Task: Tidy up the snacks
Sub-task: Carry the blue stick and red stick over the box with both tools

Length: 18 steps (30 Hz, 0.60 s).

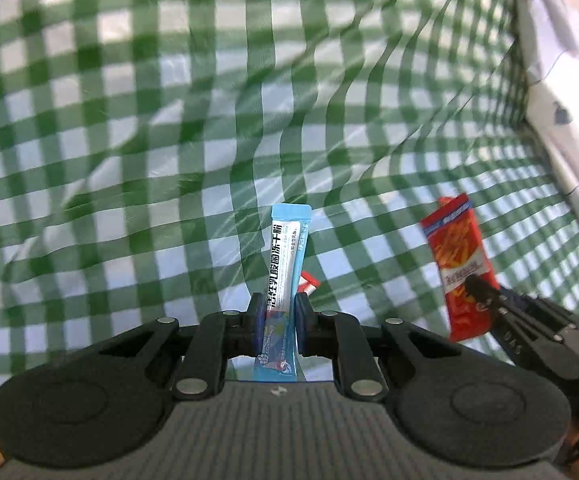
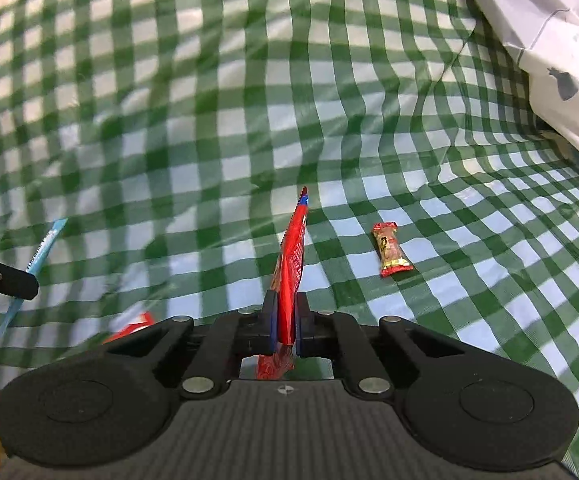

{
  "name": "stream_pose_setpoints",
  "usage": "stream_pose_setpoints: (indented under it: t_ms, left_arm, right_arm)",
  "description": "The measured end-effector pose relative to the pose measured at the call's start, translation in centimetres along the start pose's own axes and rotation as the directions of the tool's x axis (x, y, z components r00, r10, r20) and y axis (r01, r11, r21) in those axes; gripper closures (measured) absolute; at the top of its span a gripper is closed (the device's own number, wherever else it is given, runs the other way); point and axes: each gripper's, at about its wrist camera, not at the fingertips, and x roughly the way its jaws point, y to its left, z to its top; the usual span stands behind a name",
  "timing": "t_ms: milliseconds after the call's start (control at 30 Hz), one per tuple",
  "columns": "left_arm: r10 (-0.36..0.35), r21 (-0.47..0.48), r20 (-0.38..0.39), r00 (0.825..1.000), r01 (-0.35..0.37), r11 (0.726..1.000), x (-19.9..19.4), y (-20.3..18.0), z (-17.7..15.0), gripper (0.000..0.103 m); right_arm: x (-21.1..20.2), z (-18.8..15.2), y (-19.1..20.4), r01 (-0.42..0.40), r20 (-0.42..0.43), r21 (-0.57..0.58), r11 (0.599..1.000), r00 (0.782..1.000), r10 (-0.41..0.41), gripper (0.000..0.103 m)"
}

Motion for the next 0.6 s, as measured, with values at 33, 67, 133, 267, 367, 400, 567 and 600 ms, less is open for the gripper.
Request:
stream_pose_setpoints:
  t_ms: [33,67,133,267,367,400,567,600]
  left_arm:
    - [-0.002,-0.009,0.017,1.000,0.003,1.000,-1.6,0.0,-0.5,0.086]
    - [-0.012,-0.022,0.036,0.999,0.013,1.000,-3.2,0.0,-1.0,0.086]
    - [-0.018,-0.047,0.067,0.998,0.022,0.999,-6.6,0.0,-2.4,0.086]
    - [-0.010,-0.076,0.110,0.994,0.018,0.997,-12.2,-0.6,-5.7,0.086]
    - [0.002,-0.081,0.129,0.992,0.009,0.997,-16.4,-0.7,-8.6,0.086]
    - [0.009,-0.081,0.136,0.991,0.002,0.997,-17.7,-0.7,-9.7,0.086]
    - [0.034,-0.093,0.148,0.988,-0.021,0.995,-23.9,0.0,-16.4,0.086]
    - [0.042,-0.100,0.143,0.989,-0.028,0.995,-24.9,0.4,-17.7,0.086]
  right_arm:
    - [-0.9,0.1,0.1,-0.007,0.001,0.008,1.000,1.000,0.007,0.095]
    - [-2.1,0.1,0.3,-0.015,0.006,0.013,1.000,1.000,0.015,0.095]
    - [-4.8,0.0,0.9,-0.034,0.018,0.026,0.999,0.999,0.033,0.095]
    - [-11.1,-0.7,1.8,-0.083,0.044,0.053,0.995,0.996,0.081,0.095]
    - [-16.2,-1.7,2.8,-0.121,0.061,0.057,0.991,0.991,0.118,0.095]
    - [-18.0,-2.2,3.3,-0.141,0.065,0.058,0.988,0.988,0.137,0.095]
    - [-26.2,-5.1,5.3,-0.224,0.050,0.056,0.973,0.974,0.221,0.095]
    - [-27.7,-5.8,5.7,-0.238,0.042,0.051,0.970,0.971,0.236,0.095]
